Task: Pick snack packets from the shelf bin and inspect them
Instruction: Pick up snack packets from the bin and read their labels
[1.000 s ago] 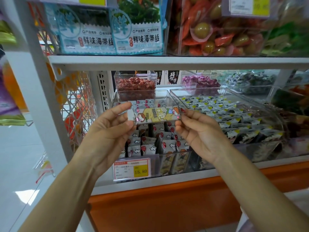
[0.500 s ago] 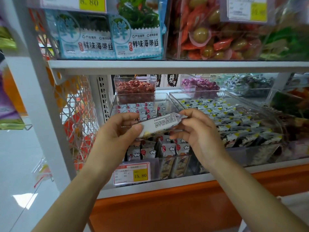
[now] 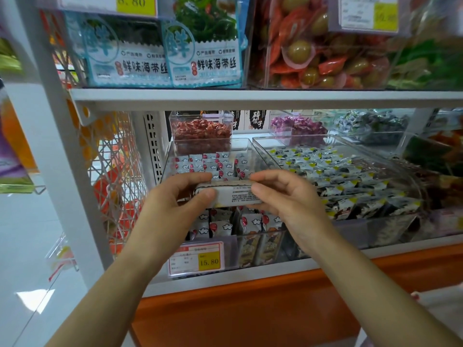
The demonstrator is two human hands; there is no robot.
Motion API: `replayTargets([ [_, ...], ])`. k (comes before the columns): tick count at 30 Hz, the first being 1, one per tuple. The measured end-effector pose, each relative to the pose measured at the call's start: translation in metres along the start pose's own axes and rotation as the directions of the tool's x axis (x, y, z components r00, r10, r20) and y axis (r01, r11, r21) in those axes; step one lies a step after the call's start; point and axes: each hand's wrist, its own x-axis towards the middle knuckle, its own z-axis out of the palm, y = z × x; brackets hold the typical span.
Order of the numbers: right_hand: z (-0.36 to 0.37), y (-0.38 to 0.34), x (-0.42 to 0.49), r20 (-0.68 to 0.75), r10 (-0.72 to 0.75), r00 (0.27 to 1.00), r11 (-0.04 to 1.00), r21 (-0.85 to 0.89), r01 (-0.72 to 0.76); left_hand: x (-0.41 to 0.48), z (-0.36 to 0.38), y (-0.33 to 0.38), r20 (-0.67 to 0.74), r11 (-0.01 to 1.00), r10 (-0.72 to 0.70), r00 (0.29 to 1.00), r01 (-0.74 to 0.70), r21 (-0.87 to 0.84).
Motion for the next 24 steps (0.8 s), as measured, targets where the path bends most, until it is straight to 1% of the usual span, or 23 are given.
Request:
replayTargets([
  [7,-0.003,-0.003,0.000,-0.013,-0.065,0.998,0.993,-0.104,0.063,0.000,-0.002,0.003,0.035,1.000,0.017,0.999,-0.017,0.005],
  [10,-0.001,-0.002,0.000,-0.051,-0.091,0.995,0.986,-0.142,0.083,-0.001,-0.001,0.006,0.056,0.998,0.042,0.998,-0.044,0.044],
  [13,0.001,-0.002,-0.001,-0.088,-0.209,0.974,0.947,-0.269,0.179,-0.002,0.002,0.006,0.070,0.998,0.025,0.997,-0.028,0.049],
  [16,0.004,-0.001,-0.003,-0.058,-0.292,0.955,0.899,-0.356,0.253,-0.003,0.005,0.005,0.043,0.998,-0.039,0.998,0.037,0.044],
  [20,0.007,-0.001,-0.004,-0.006,-0.293,0.956,0.891,-0.363,0.271,0.000,0.005,0.007,-0.015,0.995,-0.068,0.998,0.069,0.074],
  [24,0.005,-0.002,-0.003,0.025,-0.257,0.966,0.910,-0.329,0.251,0.002,-0.006,0.014,0.042,0.994,-0.069,0.997,0.065,0.092],
])
